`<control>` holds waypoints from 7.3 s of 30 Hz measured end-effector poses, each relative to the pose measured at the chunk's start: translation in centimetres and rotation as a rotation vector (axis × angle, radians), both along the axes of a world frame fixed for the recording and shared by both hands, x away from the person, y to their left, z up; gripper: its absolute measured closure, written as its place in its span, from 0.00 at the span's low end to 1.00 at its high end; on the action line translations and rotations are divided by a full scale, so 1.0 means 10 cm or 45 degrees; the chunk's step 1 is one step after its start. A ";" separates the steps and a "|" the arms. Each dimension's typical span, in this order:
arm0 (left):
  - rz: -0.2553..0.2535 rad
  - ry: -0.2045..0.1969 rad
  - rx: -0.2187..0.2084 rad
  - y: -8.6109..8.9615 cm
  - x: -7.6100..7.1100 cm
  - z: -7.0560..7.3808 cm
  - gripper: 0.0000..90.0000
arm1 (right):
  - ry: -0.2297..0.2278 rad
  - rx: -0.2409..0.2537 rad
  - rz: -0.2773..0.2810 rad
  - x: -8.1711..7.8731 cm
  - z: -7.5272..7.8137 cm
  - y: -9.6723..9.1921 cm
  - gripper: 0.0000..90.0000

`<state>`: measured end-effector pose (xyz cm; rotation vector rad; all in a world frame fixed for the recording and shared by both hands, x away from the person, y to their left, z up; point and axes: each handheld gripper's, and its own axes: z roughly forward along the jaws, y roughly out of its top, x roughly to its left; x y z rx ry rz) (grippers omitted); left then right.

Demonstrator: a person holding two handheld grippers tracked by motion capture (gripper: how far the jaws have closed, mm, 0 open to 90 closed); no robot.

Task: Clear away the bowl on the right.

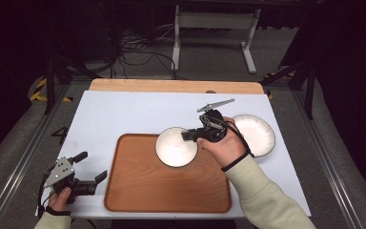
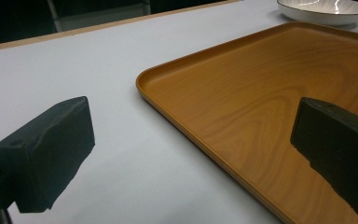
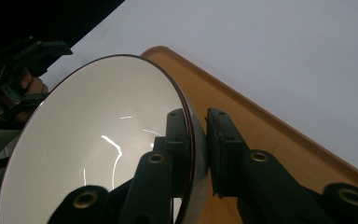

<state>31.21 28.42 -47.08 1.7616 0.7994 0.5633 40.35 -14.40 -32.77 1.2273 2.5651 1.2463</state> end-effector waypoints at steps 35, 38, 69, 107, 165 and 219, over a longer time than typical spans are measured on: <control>-0.001 -0.006 0.005 -0.01 -0.01 0.00 0.00 | 0.110 -0.007 -0.002 0.02 -0.63 0.16 0.88; -0.001 -0.007 0.006 -0.01 -0.01 0.00 0.00 | 0.125 -0.006 -0.004 0.03 -0.68 0.17 0.88; -0.002 -0.005 0.004 0.00 0.00 0.00 0.00 | 0.137 -0.042 0.010 0.07 -0.90 0.14 0.88; -0.002 -0.004 0.013 -0.01 -0.01 0.00 0.00 | -0.452 0.013 0.247 -0.15 -0.59 0.04 0.47; 0.003 -0.020 0.022 -0.01 -0.01 0.00 0.00 | -0.749 0.169 0.228 -0.33 -0.46 -0.90 0.29; -0.007 -0.025 0.021 -0.01 -0.02 0.00 0.00 | -0.799 0.180 -0.061 -0.46 -1.22 -1.57 0.22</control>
